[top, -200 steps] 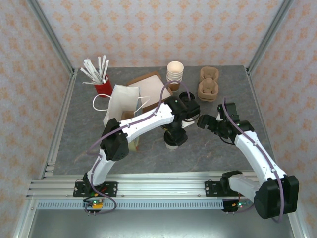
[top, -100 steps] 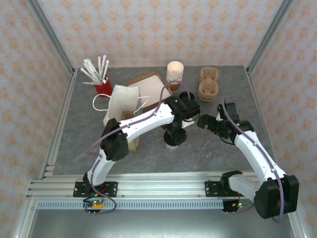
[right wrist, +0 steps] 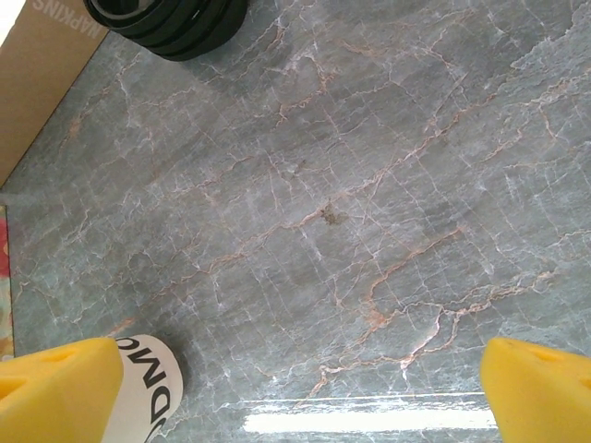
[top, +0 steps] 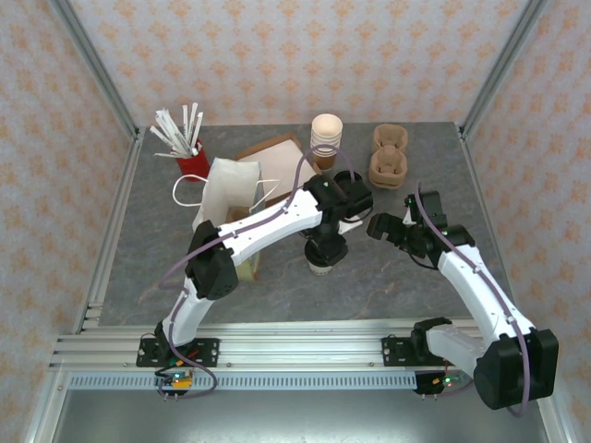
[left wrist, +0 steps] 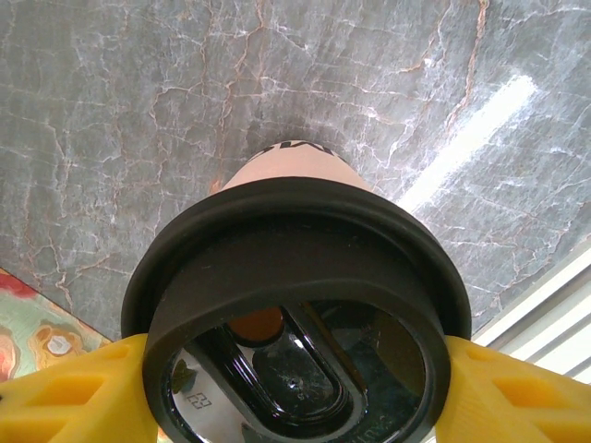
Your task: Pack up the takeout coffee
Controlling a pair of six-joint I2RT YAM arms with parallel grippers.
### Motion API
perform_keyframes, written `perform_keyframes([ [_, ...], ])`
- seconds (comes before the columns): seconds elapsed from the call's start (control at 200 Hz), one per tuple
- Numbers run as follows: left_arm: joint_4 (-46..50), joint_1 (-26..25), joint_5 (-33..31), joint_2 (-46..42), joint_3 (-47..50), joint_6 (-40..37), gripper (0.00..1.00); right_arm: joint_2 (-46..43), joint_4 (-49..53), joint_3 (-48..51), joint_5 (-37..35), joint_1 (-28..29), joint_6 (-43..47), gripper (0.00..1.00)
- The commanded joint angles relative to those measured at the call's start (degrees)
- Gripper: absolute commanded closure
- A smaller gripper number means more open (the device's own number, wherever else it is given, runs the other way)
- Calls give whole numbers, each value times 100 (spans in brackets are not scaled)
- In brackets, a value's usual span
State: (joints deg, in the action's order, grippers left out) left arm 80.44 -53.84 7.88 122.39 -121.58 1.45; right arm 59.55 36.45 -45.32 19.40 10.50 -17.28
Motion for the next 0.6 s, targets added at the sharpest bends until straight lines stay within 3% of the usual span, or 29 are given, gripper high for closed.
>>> perform_keyframes([
  [0.0, 317, 39, -145, -626, -380, 43, 56, -192, 38, -158, -26, 30, 85, 0],
  [0.335, 1054, 49, -318, -1259, -1778, 105, 58, -547, 212, -558, -96, 241, 129, 1],
  [0.591, 783, 385, -730, -2342, -2082, 284, 61, -488, 104, -958, -98, 672, 181, 1],
])
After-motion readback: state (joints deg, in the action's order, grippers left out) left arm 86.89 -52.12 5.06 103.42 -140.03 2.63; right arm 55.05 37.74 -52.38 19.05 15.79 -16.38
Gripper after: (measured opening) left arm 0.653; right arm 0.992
